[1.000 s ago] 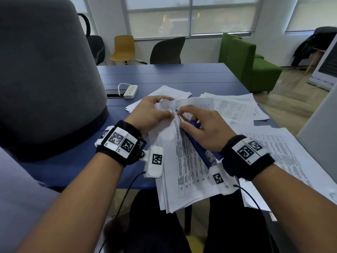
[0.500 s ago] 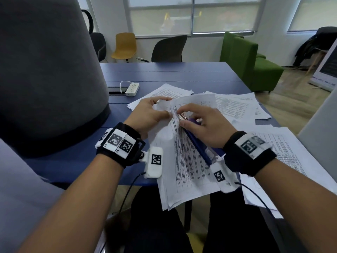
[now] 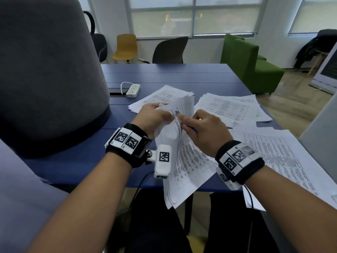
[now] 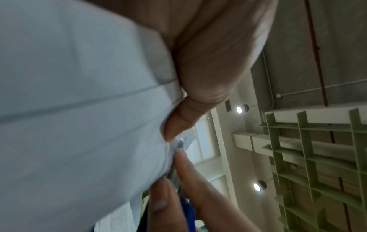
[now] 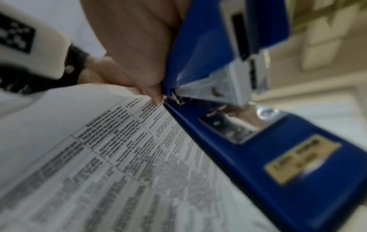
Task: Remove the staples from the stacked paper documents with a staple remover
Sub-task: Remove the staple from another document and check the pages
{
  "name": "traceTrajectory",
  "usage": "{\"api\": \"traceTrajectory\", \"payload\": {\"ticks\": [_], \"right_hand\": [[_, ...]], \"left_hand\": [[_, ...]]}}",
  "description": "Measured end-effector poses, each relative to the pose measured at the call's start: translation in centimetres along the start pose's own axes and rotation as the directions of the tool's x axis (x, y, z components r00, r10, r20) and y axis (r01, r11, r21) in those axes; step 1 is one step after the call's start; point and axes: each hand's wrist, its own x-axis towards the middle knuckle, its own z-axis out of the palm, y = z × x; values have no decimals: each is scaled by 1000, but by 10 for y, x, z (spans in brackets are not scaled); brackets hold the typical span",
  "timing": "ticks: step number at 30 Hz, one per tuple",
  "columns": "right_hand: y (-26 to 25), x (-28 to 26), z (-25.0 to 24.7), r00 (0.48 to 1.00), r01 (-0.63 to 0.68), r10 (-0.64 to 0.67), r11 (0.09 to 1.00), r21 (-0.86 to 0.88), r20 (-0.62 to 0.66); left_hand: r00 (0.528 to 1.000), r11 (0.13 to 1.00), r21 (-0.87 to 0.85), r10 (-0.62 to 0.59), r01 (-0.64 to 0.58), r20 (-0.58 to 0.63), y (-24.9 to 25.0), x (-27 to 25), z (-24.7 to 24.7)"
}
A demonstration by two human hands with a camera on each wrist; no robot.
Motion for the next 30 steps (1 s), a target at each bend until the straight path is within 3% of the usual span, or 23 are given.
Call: {"api": "traceTrajectory", "payload": {"ticks": [4,9,14,17,19,21,26,30], "right_hand": [[2,3,2,990,-134,144,944,302,-11],[8,1,8,999,-42,36,988,150,41],[32,12,-4,983,-184,177,971,156,52],[26,9,-3,962,-261,233,937,232,141],[18,3,0,953,-278,233,925,260,191],[9,-1,4,944,-295,230,910,293,235],[-30,-9,11,895,-377,211,829,413,393],[-80,-25,22,876,-339,68,791,509,478]], "left_hand": [[999,999,-27,-32,33,34,-2,4,-7],[996,996,12,-89,89,-17,-21,15,-28],[981,996,82,-29,46,-193,-46,33,-63],[959,956,286,24,61,-282,-62,46,-79],[964,827,550,40,115,-262,-70,46,-89],[971,633,754,9,179,-238,-74,42,-100],[985,371,913,-37,170,-169,-66,14,-136],[987,206,967,23,150,-159,-62,-32,-184]]}}
